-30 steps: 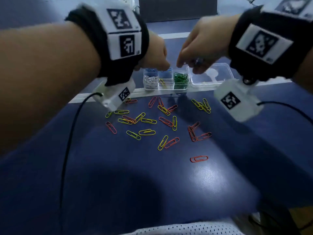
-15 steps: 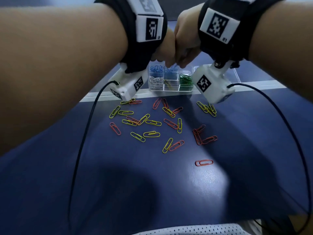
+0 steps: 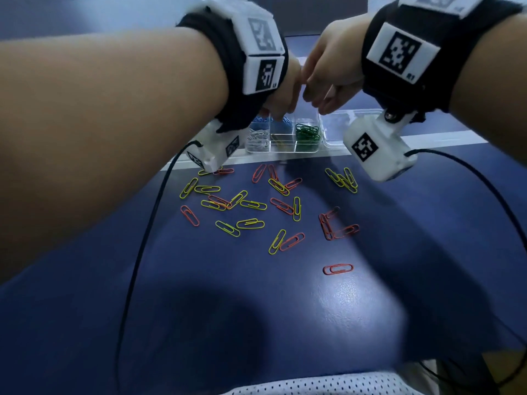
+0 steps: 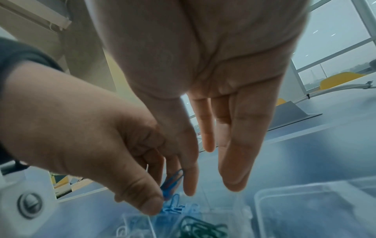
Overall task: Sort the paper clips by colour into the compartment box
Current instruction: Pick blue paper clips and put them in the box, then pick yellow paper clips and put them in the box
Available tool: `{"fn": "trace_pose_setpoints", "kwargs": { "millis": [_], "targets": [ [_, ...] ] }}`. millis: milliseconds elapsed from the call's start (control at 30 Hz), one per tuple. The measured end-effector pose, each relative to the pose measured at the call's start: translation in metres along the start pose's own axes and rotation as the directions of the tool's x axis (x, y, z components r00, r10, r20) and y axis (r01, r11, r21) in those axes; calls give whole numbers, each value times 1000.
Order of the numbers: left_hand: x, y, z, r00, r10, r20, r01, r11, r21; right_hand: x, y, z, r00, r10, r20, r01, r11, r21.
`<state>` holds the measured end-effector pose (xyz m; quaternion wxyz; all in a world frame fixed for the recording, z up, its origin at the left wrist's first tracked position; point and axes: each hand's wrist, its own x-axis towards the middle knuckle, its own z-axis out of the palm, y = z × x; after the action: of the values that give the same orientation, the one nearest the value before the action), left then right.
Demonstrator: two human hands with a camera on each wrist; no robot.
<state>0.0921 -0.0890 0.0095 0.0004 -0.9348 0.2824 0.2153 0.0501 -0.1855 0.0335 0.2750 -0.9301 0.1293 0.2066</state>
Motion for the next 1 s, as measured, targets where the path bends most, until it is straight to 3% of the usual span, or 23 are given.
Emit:
{"fn": "trace_pose_setpoints", "kwargs": {
  "millis": [133,333,567,767,1000],
  "targets": [
    [-8,-1,2,999,-17,-33,16,999,-50,-4,13,0,998,-39,-54,37,999,-37],
    [-19,-5,4,991,-7,-132,-3,997,-75,-9,34,5,971,-155,-180,111,967,-229],
    [-42,-17,13,944,69,-323,-91,994,-56,-29,60,16,976,-205,-70,167,918,-361],
    [-58,-18,34,962,157,-224,-173,984,-51,-50,71,26,978,-203,42,201,879,-433],
    [-63,-7,51,971,227,-75,-231,972,-47,-56,68,41,959,-282,5,250,843,-476]
  ]
}}
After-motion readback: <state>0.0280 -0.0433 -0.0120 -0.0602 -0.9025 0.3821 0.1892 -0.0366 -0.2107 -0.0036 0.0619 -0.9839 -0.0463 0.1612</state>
